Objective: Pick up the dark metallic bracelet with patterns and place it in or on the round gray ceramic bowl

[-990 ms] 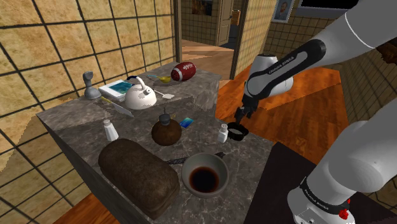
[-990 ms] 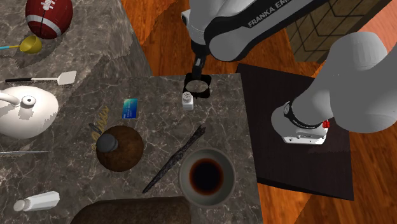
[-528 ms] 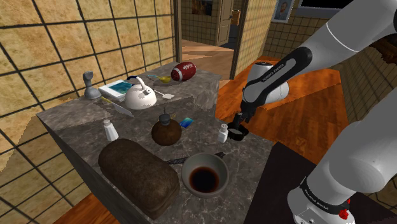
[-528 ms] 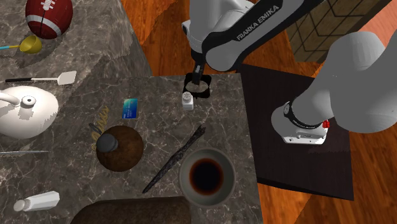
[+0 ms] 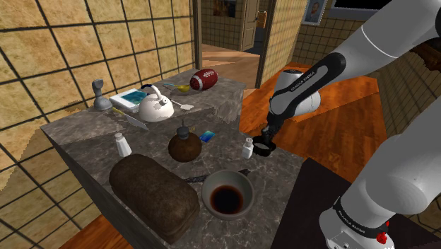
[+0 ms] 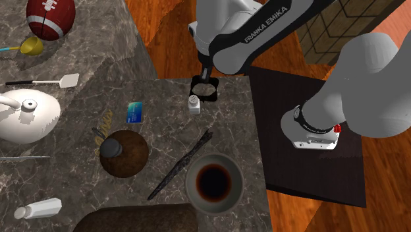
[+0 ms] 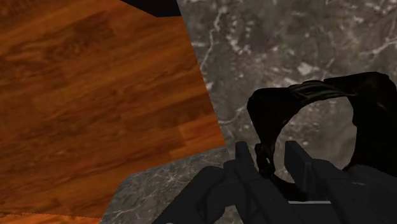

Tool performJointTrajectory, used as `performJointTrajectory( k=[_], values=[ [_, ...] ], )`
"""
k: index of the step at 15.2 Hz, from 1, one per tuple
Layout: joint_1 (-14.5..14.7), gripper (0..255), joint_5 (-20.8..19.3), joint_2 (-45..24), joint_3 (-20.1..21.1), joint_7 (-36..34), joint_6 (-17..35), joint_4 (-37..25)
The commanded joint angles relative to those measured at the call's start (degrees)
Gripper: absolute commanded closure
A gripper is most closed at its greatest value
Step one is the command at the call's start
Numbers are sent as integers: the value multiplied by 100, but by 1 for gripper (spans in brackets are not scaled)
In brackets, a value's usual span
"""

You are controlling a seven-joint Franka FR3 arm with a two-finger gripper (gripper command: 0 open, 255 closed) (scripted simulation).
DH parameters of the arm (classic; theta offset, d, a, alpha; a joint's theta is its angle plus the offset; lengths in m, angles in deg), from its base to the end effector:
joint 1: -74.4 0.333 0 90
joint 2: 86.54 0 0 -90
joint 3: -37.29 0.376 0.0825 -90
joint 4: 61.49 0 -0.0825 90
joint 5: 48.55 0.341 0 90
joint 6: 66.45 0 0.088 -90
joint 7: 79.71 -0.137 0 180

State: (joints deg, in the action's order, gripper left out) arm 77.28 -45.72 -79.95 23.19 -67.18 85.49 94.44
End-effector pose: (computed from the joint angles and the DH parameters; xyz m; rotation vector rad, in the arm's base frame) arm 0.3705 -0.0735 0.3305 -3.0979 0.0298 -0.0792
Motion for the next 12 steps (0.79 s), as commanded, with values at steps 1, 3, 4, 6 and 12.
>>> performJointTrajectory(
  k=[1,3,4,6,12],
  values=[
    [0,255,0,0,0,0,0,0],
    [0,255,0,0,0,0,0,0],
    [0,255,0,0,0,0,0,0],
    [0,255,0,0,0,0,0,0],
    [-58,255,-178,347,31,-142,-388,-52]
  ],
)
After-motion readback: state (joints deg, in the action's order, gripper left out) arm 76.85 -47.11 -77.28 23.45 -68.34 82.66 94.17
